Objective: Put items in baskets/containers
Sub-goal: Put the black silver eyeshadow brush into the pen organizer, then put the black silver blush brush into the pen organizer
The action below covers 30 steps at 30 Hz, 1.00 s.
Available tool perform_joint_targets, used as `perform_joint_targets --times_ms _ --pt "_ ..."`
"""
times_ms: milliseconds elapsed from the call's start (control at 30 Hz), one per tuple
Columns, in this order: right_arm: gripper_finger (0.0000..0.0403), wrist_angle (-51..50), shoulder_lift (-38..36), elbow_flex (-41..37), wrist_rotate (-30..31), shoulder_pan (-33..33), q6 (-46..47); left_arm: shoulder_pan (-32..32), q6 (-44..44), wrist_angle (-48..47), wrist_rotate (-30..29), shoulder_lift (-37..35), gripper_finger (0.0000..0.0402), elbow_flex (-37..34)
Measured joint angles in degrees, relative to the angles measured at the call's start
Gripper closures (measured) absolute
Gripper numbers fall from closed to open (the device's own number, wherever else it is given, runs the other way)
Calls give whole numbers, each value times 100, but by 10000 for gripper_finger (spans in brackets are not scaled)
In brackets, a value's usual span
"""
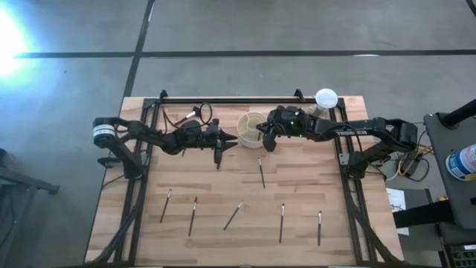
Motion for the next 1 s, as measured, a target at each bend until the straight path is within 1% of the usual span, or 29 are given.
perform_joint_targets --times_ms 167,467,700,833,900,1000 --pt "379 -14 27 0 -17 -4 259 0 -2 -25 0 0 289 0" --pt "319 -152 1 26 -15 -15 329 0 -344 -319 2 0 290 0" --pt "290 -298 -17 122 27 -42 33 -35 -310 -497 3 0 313 0" --pt "296 -406 -159 125 29 -107 -199 -51 -401 -542 4 -27 336 0" --pt "311 -571 -287 125 28 -118 -294 -75 -547 -556 22 -60 350 0" --pt "344 -800 -551 82 24 -108 -407 -144 -622 -852 -42 -184 372 0"
